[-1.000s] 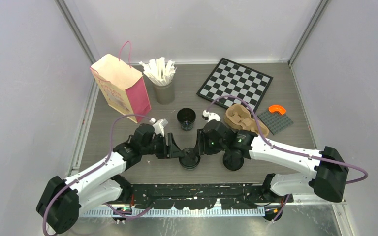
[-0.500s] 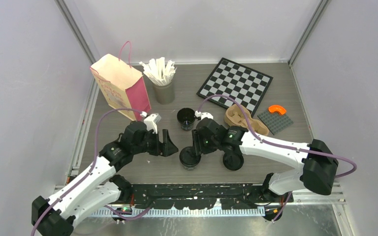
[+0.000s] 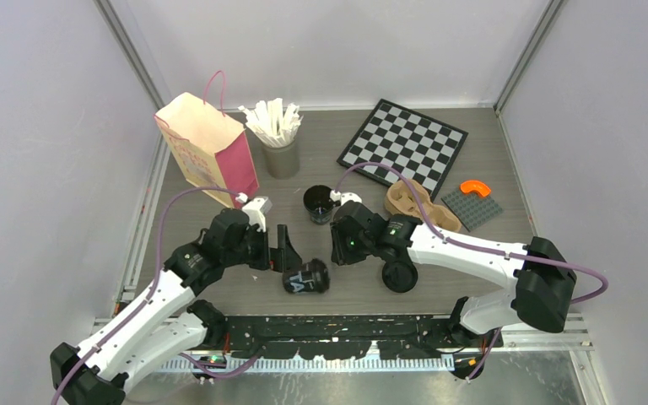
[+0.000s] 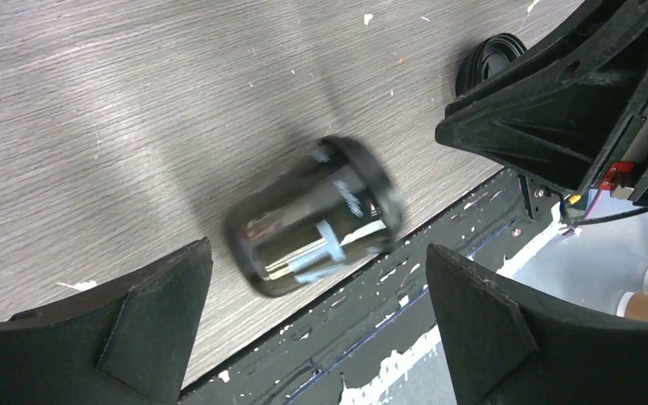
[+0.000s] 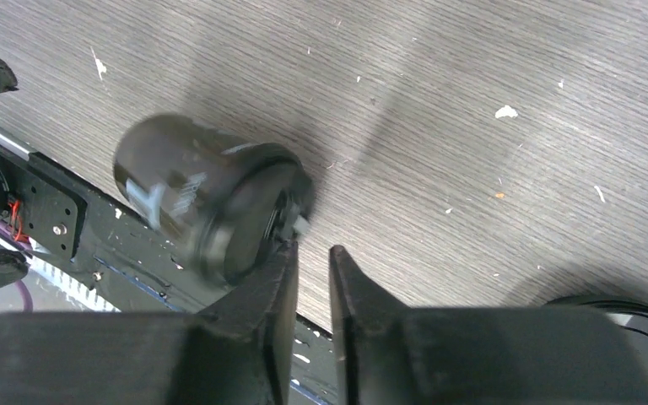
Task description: Pack the takeout coffee
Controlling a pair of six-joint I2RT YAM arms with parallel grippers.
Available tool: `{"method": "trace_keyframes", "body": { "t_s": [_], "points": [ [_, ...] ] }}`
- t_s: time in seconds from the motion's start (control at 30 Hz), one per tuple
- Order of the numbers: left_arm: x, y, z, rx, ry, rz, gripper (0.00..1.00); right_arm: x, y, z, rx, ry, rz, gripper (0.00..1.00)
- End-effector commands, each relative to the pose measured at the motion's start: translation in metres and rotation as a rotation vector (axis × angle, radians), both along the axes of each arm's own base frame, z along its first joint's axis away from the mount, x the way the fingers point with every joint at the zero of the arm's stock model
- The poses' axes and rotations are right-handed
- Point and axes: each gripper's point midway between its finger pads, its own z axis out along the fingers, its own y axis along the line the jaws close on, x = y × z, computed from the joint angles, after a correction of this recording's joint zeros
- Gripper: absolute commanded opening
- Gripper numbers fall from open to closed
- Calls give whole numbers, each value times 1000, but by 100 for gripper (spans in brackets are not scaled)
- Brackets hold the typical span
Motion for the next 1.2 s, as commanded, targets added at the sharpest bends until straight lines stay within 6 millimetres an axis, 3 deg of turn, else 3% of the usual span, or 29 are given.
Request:
{"method": "trace_keyframes", "body": {
  "t_s": [0.0, 0.23, 0.37, 0.5, 0.7, 0.87, 1.0, 1.17],
  "points": [
    [2, 1, 18, 28, -29, -27, 100, 6, 4, 16, 18, -49, 5, 23],
    [1, 7, 20, 62, -51, -38, 100, 6, 6, 19, 40, -53, 5, 25],
    [12, 21, 11, 113, -35, 89, 100, -6, 29, 27, 181, -61, 94, 48],
    [17, 30, -2, 138, 21, 196, 100, -18, 55, 33, 241, -262, 243, 65],
    [23, 41, -32, 111, 94, 369, 100, -30, 84, 33, 272, -641, 446, 68],
    [26, 51, -40, 108, 109, 427, 100, -46, 91, 41, 428, -806, 550, 76],
    [26, 59, -42, 94, 110, 486, 99, -67, 95, 28, 460, -948, 750, 84],
    [25, 67, -50, 61, 95, 551, 94, -59, 100, 9, 398, -1090, 806, 87]
  ]
}}
